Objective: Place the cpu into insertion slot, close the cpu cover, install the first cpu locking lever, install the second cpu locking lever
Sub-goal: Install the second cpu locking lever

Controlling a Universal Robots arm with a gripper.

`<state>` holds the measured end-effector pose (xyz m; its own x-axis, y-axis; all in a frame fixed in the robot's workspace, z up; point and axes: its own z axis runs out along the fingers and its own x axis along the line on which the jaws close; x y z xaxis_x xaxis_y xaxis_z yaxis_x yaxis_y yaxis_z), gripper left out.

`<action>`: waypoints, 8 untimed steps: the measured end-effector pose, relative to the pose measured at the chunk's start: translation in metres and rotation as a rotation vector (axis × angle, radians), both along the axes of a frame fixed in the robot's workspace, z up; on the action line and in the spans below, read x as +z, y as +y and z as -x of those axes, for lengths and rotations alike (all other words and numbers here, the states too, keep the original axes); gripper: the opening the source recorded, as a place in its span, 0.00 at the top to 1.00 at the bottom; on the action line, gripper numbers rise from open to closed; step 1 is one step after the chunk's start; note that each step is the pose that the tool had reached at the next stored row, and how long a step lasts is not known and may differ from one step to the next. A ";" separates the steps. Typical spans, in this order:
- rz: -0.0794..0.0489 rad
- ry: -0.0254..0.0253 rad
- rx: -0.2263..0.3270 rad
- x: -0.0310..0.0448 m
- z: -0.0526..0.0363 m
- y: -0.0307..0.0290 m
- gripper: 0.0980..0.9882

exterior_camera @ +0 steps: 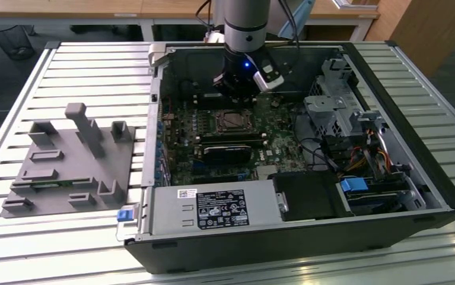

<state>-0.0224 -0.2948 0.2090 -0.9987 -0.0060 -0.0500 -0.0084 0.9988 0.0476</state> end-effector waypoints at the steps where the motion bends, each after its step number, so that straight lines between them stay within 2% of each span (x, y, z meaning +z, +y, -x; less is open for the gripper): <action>1: 0.000 0.0000 0.000 0.0002 0.0000 0.0000 0.99; 8: 0.000 0.0000 0.000 0.0033 0.0000 0.0000 0.99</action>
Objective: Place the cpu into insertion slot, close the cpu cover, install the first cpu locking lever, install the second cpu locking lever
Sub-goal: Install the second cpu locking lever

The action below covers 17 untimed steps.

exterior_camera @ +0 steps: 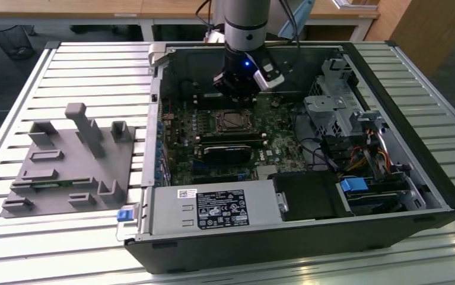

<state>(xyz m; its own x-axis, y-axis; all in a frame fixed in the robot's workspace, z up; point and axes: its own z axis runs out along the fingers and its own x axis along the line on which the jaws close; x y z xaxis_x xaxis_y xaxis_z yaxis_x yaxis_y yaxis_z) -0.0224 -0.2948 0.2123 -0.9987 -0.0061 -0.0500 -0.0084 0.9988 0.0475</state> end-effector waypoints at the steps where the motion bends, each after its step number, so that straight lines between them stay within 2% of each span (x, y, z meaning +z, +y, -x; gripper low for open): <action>1: 0.000 0.0000 0.000 0.0008 0.0000 0.0000 0.99; 10: 0.000 0.0000 0.000 0.0113 0.0000 -0.0001 0.99; 17: 0.000 0.0000 0.000 0.0118 0.0000 -0.0052 0.99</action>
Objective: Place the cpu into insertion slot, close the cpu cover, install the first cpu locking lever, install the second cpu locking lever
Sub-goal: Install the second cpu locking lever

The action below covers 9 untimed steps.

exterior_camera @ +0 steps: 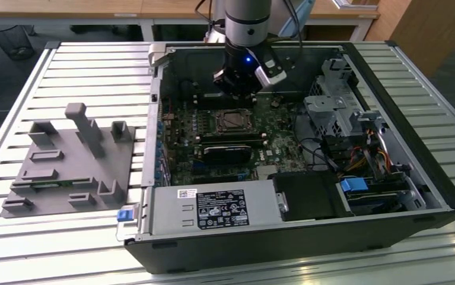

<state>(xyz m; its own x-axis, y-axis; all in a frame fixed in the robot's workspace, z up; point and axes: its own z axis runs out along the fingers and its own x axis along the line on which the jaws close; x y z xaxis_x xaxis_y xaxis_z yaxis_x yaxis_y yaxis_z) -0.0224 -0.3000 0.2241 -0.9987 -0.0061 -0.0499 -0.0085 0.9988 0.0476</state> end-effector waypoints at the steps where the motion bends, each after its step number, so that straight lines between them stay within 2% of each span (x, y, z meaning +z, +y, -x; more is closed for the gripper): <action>1: 0.000 0.0000 0.000 0.0000 0.0000 -0.0008 0.99; 7: 0.000 0.0000 0.000 0.0000 0.0003 -0.0040 0.99; 9: 0.000 0.0025 0.000 0.0000 0.0003 -0.0048 0.99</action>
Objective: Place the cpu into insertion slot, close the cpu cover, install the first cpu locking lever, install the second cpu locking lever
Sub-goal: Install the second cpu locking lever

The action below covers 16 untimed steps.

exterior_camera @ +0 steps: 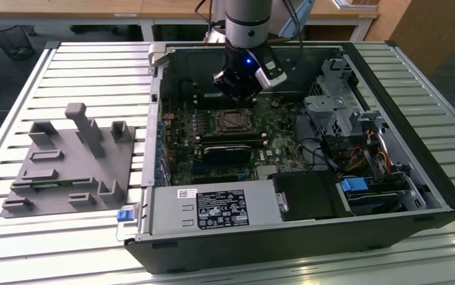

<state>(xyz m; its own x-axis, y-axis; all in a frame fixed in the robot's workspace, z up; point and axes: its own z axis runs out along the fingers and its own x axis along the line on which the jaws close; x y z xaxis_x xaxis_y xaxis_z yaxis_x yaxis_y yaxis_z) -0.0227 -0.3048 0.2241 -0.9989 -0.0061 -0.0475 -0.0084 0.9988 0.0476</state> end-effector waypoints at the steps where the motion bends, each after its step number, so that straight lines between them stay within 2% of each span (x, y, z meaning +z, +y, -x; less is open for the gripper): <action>1: 0.000 0.0030 0.000 0.0001 0.0000 -0.0005 0.99; 3: 0.000 0.0088 0.000 0.0004 -0.0001 -0.0016 0.99; 4: 0.000 0.0099 0.000 0.0004 -0.0001 -0.0022 0.99; 11: -0.002 0.0100 0.000 0.0004 -0.0001 -0.0080 0.99; 16: -0.001 0.0099 0.000 0.0004 -0.0001 -0.0097 0.99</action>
